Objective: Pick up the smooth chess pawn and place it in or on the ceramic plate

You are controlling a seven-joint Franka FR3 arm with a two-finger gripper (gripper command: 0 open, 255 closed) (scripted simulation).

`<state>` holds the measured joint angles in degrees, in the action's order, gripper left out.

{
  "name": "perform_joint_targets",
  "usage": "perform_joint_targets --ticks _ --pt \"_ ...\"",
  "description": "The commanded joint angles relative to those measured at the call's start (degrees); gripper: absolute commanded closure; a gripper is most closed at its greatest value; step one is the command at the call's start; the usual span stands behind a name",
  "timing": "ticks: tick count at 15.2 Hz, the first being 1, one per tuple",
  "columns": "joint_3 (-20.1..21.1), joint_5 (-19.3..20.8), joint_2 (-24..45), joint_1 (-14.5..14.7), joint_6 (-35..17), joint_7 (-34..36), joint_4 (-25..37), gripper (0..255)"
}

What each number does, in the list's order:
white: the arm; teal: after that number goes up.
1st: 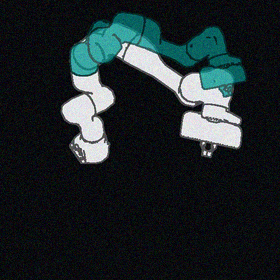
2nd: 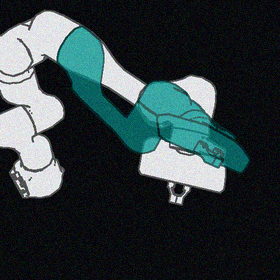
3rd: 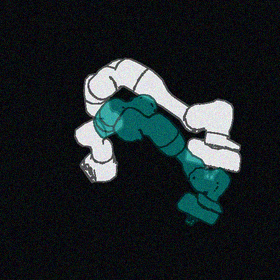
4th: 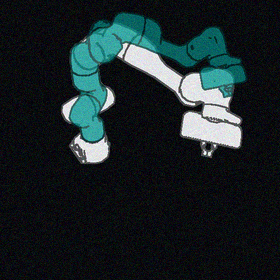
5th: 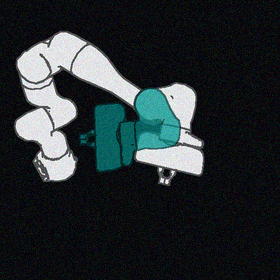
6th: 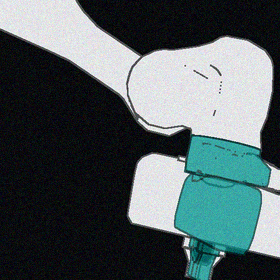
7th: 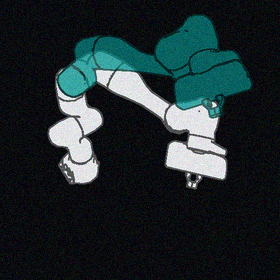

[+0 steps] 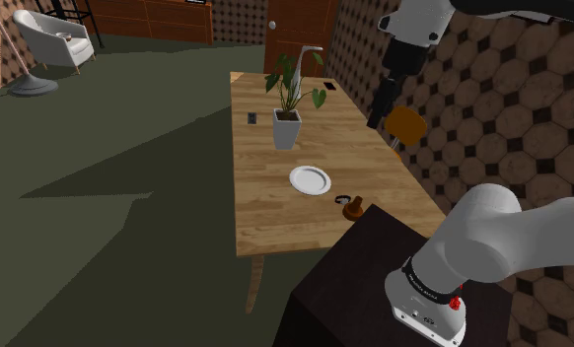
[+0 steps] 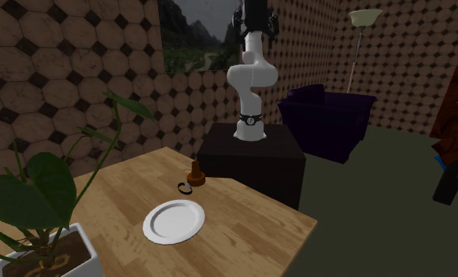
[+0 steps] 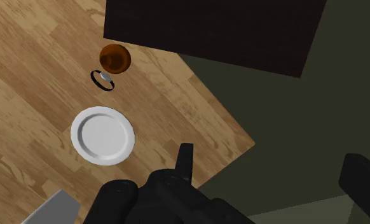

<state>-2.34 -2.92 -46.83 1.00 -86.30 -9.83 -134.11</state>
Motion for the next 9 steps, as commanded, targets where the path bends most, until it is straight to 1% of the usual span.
perform_joint_targets --ticks 1,9 --pt "0.0 0.0 0.0 0.0 0.0 0.0 0.0 0" --pt "-4.0 4.4 2.2 -2.5 -12.3 -4.1 -11.9 0"
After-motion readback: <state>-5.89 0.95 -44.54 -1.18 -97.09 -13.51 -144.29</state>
